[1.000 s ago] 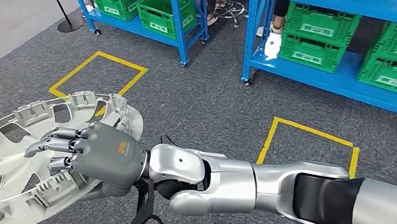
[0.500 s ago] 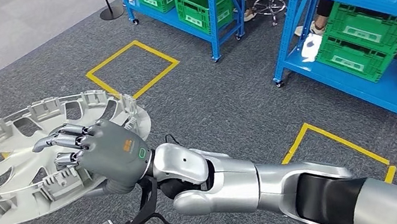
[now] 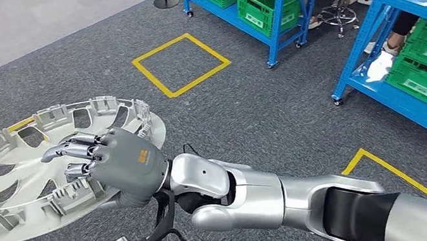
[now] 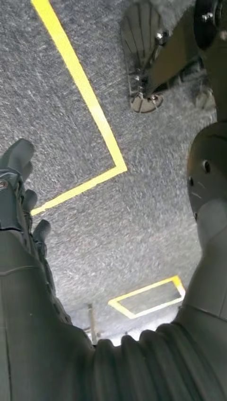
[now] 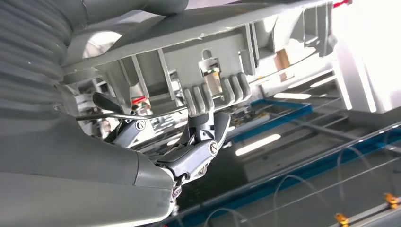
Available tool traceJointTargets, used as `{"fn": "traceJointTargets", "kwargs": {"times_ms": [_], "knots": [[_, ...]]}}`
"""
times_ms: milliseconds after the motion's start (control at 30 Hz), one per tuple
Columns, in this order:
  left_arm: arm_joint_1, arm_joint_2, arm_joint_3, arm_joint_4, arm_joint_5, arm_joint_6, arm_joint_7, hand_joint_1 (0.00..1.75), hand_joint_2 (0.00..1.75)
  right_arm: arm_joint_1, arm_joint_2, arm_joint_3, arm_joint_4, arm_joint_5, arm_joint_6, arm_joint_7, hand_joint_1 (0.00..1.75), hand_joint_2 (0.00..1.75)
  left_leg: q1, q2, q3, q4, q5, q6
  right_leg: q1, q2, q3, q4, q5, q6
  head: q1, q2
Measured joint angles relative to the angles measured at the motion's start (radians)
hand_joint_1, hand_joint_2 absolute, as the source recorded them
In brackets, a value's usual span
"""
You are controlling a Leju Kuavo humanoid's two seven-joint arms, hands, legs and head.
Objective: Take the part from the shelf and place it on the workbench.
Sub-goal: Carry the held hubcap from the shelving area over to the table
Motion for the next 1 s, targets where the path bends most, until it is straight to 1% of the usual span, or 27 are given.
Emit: {"fn": "traceJointTargets", "kwargs": {"times_ms": [33,67,100,133,200,233,267,300,333,367,400,467,500,533,567,600,633,667,700,733,767,833,867,900,933,967,1000], "knots": [[0.001,0.000,0.000,0.000,0.004,0.000,0.000,0.00,1.75,0.001,0.000,0.000,0.000,0.000,0.000,-0.001,1.75,1.75,-0.001,-0.013,0.000,0.000,0.000,0.001,0.000,0.003,-0.024,0.044,-0.009,-0.001,0.000,0.000],[0.002,0.001,0.001,0.000,0.009,0.000,0.000,0.00,1.75,0.001,0.000,0.001,0.000,0.000,0.001,-0.003,1.75,1.75,-0.001,-0.027,0.000,0.001,0.001,0.000,0.000,0.005,-0.031,0.052,0.000,-0.002,0.000,0.000],[0.003,0.001,0.002,0.000,0.014,-0.001,0.000,0.00,1.75,0.001,0.000,0.002,0.000,0.000,0.001,-0.004,1.75,1.75,-0.001,-0.041,0.000,0.002,0.001,0.000,0.000,0.008,-0.020,0.022,0.028,-0.006,0.000,0.000],[0.003,0.001,0.004,0.000,0.020,-0.001,0.000,0.00,1.75,-0.001,0.001,0.003,0.000,0.000,0.002,-0.004,1.75,1.75,-0.001,-0.054,0.000,0.002,0.002,-0.002,0.000,0.018,0.010,-0.043,0.066,-0.010,0.000,0.000],[0.003,0.001,0.007,0.000,0.027,-0.001,0.000,0.00,1.75,-0.005,0.006,0.005,0.000,0.000,0.005,-0.004,1.75,1.75,0.000,-0.078,-0.003,0.004,0.005,-0.009,0.000,0.055,0.069,-0.172,0.118,-0.017,-0.001,0.000],[0.003,0.001,0.008,0.000,0.029,-0.002,0.000,0.00,1.75,-0.009,0.011,0.005,0.000,0.000,0.007,-0.004,1.75,1.75,0.001,-0.088,-0.006,0.004,0.007,-0.015,0.001,0.066,0.084,-0.209,0.128,-0.019,0.000,0.000],[0.004,0.001,0.010,0.001,0.031,-0.002,0.000,0.00,1.75,-0.013,0.016,0.006,0.001,0.000,0.009,-0.004,1.75,1.75,0.002,-0.096,-0.009,0.002,0.009,-0.022,0.004,0.069,0.088,-0.221,0.128,-0.021,0.000,0.000],[0.006,0.001,0.011,0.001,0.032,-0.002,-0.001,0.00,1.75,-0.017,0.022,0.006,0.001,0.000,0.012,-0.004,1.75,1.75,0.004,-0.103,-0.011,-0.002,0.012,-0.030,0.006,0.059,0.087,-0.224,0.131,-0.024,0.001,0.000],[0.009,0.002,0.011,0.001,0.033,-0.002,-0.001,0.00,1.75,-0.021,0.029,0.007,0.001,0.000,0.013,-0.004,1.75,1.75,0.005,-0.104,-0.014,-0.003,0.014,-0.036,0.005,0.050,0.088,-0.229,0.134,-0.030,0.001,0.000],[0.011,0.003,0.012,0.001,0.034,-0.002,-0.002,0.00,1.75,-0.023,0.035,0.007,0.001,0.000,0.014,-0.004,1.75,1.75,0.005,-0.089,-0.018,0.002,0.009,-0.041,0.004,0.041,0.091,-0.235,0.139,-0.036,0.000,0.000],[0.012,0.003,0.012,0.001,0.035,-0.002,-0.004,0.00,1.75,-0.025,0.040,0.007,0.002,0.000,0.014,-0.004,1.75,1.75,0.003,-0.065,-0.029,0.024,-0.006,-0.045,0.002,0.029,0.094,-0.242,0.142,-0.044,-0.002,0.000],[0.011,0.004,0.013,0.001,0.035,-0.001,-0.007,0.00,1.75,-0.027,0.044,0.008,0.003,0.000,0.015,-0.004,1.75,1.75,0.001,-0.011,-0.075,0.123,-0.064,-0.051,0.003,0.004,0.097,-0.248,0.145,-0.054,-0.005,0.000],[0.009,0.004,0.013,0.001,0.035,-0.001,-0.008,0.00,1.75,-0.028,0.044,0.009,0.005,0.000,0.015,-0.004,1.75,1.75,0.002,0.000,-0.104,0.187,-0.094,-0.055,0.003,-0.010,0.097,-0.248,0.144,-0.057,-0.006,0.000],[0.009,0.004,0.015,0.001,0.035,-0.001,-0.009,0.00,1.75,-0.028,0.044,0.010,0.007,0.000,0.015,-0.003,1.75,1.75,0.003,0.004,-0.126,0.237,-0.112,-0.059,0.004,-0.023,0.097,-0.248,0.144,-0.057,-0.006,0.000],[0.010,0.004,0.017,0.001,0.035,-0.001,-0.009,0.00,1.75,-0.028,0.044,0.011,0.010,0.000,0.015,-0.003,1.75,1.75,0.004,0.007,-0.131,0.255,-0.112,-0.062,0.004,-0.036,0.097,-0.247,0.143,-0.057,-0.006,0.000],[0.011,0.005,0.019,0.001,0.035,-0.001,-0.010,0.00,1.75,-0.027,0.044,0.012,0.012,0.000,0.016,-0.003,1.75,1.75,0.005,0.012,-0.119,0.237,-0.096,-0.064,0.004,-0.047,0.096,-0.246,0.142,-0.056,-0.006,0.000],[0.012,0.006,0.020,0.001,0.035,-0.001,-0.010,0.00,1.75,-0.027,0.045,0.013,0.013,0.000,0.016,-0.003,1.75,1.75,0.006,0.023,-0.087,0.184,-0.067,-0.066,0.003,-0.058,0.097,-0.244,0.141,-0.053,-0.006,0.000],[0.012,0.007,0.021,0.001,0.035,-0.001,-0.010,0.00,1.75,-0.027,0.045,0.013,0.014,0.000,0.016,-0.003,1.75,1.75,0.006,0.045,-0.050,0.115,-0.041,-0.066,0.004,-0.068,0.097,-0.240,0.138,-0.049,-0.006,0.000],[0.011,0.007,0.021,0.000,0.035,-0.001,-0.011,0.00,1.75,-0.028,0.046,0.013,0.014,0.000,0.016,-0.003,1.75,1.75,0.005,0.067,-0.019,0.057,-0.022,-0.061,0.006,-0.077,0.096,-0.234,0.133,-0.043,-0.005,0.000],[0.010,0.007,0.021,0.000,0.035,-0.001,-0.011,0.00,1.75,-0.028,0.046,0.013,0.015,0.001,0.016,-0.004,1.75,1.75,0.003,0.082,0.001,0.019,-0.013,-0.053,0.009,-0.086,0.096,-0.230,0.130,-0.037,-0.004,0.000],[0.009,0.006,0.021,0.000,0.035,-0.001,-0.011,0.00,1.75,-0.028,0.046,0.013,0.015,0.002,0.016,-0.004,1.75,1.75,0.001,0.088,0.008,0.005,-0.012,-0.044,0.012,-0.094,0.096,-0.228,0.127,-0.032,-0.003,0.000],[0.010,0.006,0.022,0.000,0.034,-0.001,-0.011,0.00,1.75,-0.029,0.048,0.013,0.015,0.004,0.016,-0.004,1.75,1.75,-0.001,0.066,0.005,0.005,-0.008,-0.026,0.013,-0.111,0.099,-0.229,0.126,-0.022,-0.001,0.000],[0.011,0.006,0.022,0.000,0.034,-0.001,-0.011,0.00,1.75,-0.029,0.048,0.013,0.015,0.004,0.016,-0.004,1.75,1.75,-0.001,0.056,0.004,0.004,-0.006,-0.020,0.011,-0.105,0.099,-0.224,0.121,-0.016,-0.001,0.000],[0.011,0.006,0.023,0.000,0.034,-0.001,-0.010,0.00,1.75,-0.029,0.049,0.013,0.015,0.004,0.016,-0.004,1.75,1.75,0.001,0.046,0.004,0.002,-0.003,-0.014,0.007,-0.086,0.093,-0.206,0.107,-0.010,0.000,0.000],[0.011,0.007,0.024,0.000,0.033,-0.001,-0.010,0.00,1.75,-0.029,0.049,0.013,0.016,0.004,0.016,-0.004,1.75,1.75,0.003,0.036,0.004,0.000,0.000,-0.008,0.003,-0.059,0.077,-0.167,0.082,-0.005,0.002,0.000],[0.010,0.007,0.024,0.000,0.032,-0.001,-0.010,0.00,1.75,-0.029,0.048,0.013,0.016,0.004,0.016,-0.004,1.75,1.75,0.003,0.025,0.002,0.000,0.002,-0.005,0.001,-0.027,0.051,-0.108,0.050,-0.002,0.003,0.000],[0.009,0.008,0.025,0.000,0.032,-0.001,-0.009,0.00,1.75,-0.027,0.047,0.013,0.016,0.005,0.016,-0.004,1.75,1.75,0.003,0.013,0.000,0.000,0.003,-0.002,0.000,-0.008,0.018,-0.038,0.018,0.000,0.005,0.000]]}}
